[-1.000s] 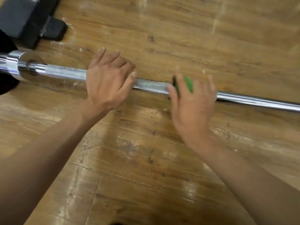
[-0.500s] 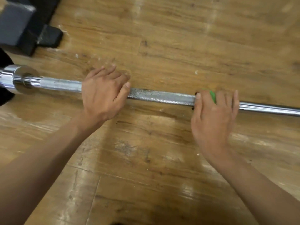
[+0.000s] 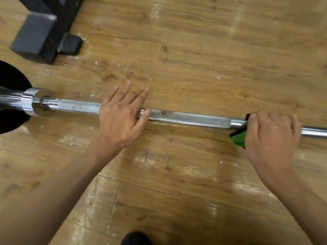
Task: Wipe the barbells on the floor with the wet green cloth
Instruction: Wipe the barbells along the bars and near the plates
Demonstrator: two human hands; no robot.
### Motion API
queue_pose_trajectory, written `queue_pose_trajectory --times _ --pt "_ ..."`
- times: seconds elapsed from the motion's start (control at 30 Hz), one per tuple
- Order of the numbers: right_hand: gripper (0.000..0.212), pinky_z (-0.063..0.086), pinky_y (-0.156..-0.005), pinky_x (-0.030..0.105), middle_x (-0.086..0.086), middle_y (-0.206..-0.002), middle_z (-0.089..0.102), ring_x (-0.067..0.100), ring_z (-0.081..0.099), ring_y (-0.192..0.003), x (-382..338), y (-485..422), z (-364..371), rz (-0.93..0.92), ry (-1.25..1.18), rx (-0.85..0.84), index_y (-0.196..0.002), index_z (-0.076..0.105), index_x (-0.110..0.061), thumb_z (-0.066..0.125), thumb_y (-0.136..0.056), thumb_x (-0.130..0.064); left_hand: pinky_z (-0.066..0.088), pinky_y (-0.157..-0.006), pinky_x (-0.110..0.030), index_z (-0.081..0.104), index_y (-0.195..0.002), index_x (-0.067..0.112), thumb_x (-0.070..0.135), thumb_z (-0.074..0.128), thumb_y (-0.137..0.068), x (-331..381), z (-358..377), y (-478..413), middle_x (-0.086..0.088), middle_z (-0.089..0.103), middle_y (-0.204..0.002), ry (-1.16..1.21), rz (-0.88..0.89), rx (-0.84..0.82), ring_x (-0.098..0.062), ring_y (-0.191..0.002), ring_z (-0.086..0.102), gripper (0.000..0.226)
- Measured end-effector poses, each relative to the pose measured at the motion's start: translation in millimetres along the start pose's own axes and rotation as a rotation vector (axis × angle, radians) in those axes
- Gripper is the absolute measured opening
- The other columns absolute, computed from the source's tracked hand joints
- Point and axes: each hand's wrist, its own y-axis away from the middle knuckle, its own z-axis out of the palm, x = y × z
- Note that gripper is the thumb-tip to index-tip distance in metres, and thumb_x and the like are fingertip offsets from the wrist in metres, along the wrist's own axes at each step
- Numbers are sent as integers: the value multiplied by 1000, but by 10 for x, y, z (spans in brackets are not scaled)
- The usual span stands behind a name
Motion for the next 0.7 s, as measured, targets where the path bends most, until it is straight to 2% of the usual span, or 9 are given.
queue_pose_trajectory --times 0.07,0.13,0.23,0.33,0.4,0.47,0.53,0.6,0.7 --pt "40 40 -111 58 24 -83 69 42 63 -87 -275 83 -37 12 -52 -37 -88 72 -9 37 -98 -25 30 -122 -50 60 -146 15 50 26 -106 38 -15 97 -3 66 -141 -20 -6 22 -29 -148 44 63" --pt "42 43 -110 53 20 -79 69 39 65 -82 -837 236 -3 -99 -144 -26 -87 75 -11 36 -92 -26 29 -122 -50 57 -149 15 51 22 -107 70 -51 186 -3 62 -147 -26 -1 25 -28 -151 40 66" --pt "46 35 -118 46 11 -82 72 32 68 -83 -1520 463 32 -263 -269 -20 -95 78 -18 34 -97 -31 29 -122 -52 49 -155 16 49 15 -107 114 -131 353 -5 54 -155 -29 20 6 -28 -154 34 68" --pt "42 26 -124 49 6 -85 72 28 68 -82 -1340 576 33 -417 -275 -8 -97 75 -23 35 -103 -35 29 -122 -53 48 -156 16 45 17 -107 150 -198 493 -5 53 -156 -16 22 -9 -28 -155 33 64" --pt "35 28 -123 53 8 -88 72 31 66 -85 -849 657 34 -313 -241 42 -94 74 -21 42 -103 -32 29 -122 -55 49 -155 16 42 21 -106 173 -239 606 -4 55 -154 -10 20 -2 -30 -154 34 62" --pt "31 27 -121 59 15 -92 70 37 63 -92 -307 749 -8 -59 -161 43 -94 72 -15 45 -102 -28 29 -121 -57 50 -154 16 41 23 -105 208 -251 704 -2 54 -155 -15 17 8 -30 -154 34 62" --pt "29 23 -122 60 17 -91 67 39 59 -95 -110 835 -36 136 -142 26 -93 71 -11 47 -101 -25 30 -120 -59 50 -154 16 44 21 -105 271 -254 801 -2 52 -156 -28 8 28 -30 -155 32 64" --pt "29 26 -123 57 15 -84 65 37 58 -87 -381 916 -9 130 -190 50 -89 72 -11 47 -98 -23 30 -119 -61 51 -153 15 47 19 -105 319 -251 880 -3 49 -158 -32 13 47 -31 -155 32 66" --pt "38 37 -118 49 9 -78 67 32 62 -77 -1061 1035 8 -66 -311 14 -87 76 -13 42 -97 -25 29 -118 -63 48 -155 12 50 15 -106 353 -278 1015 -7 44 -162 -35 35 41 -35 -155 31 70"
